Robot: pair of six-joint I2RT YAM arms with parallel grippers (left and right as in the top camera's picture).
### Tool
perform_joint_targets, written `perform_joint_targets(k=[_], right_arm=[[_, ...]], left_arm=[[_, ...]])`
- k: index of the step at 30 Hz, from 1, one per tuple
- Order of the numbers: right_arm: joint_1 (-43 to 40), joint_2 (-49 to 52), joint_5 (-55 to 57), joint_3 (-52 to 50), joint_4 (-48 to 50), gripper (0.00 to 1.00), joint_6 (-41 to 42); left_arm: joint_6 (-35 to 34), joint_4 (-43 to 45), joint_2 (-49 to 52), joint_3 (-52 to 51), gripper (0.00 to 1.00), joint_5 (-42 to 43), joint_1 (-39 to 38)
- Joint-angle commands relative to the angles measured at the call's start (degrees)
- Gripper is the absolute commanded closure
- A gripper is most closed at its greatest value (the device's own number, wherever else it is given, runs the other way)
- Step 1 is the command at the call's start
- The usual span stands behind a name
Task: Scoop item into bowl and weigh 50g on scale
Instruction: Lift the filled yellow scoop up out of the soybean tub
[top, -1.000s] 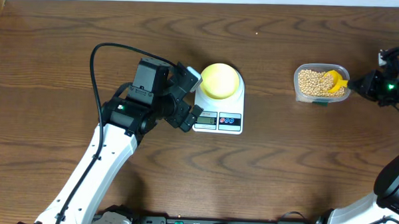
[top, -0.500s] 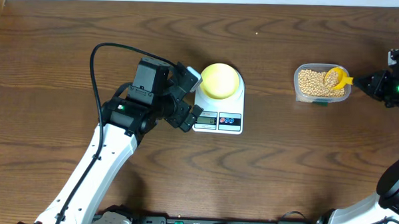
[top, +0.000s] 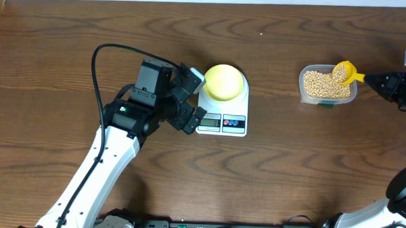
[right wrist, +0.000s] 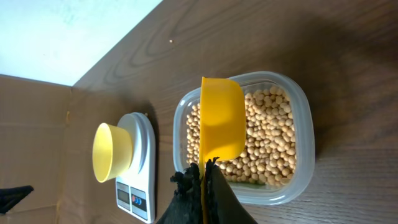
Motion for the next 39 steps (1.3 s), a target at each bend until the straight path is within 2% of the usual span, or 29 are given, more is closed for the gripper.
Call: perform_joint_targets(k=[1,16,39], right_arm=[[-0.37,0.37,-3.56,-0.26,0.15,0.99,-1.27],[-0.37,0.37,-12.92,-0.28,1.44,0.99,-1.22],[0.02,0.37,-15.91,-0.28,1.64,0.99,-0.28]], left_arm=[[0.15,-0.11,-0.39,-0.17,0.01,0.70,0.24],[0.15,-0.11,-0.39,-0.17,0.01,0.70,0.24],[0.15,-0.09,-0.39,-0.17,0.01,0.70,0.24]])
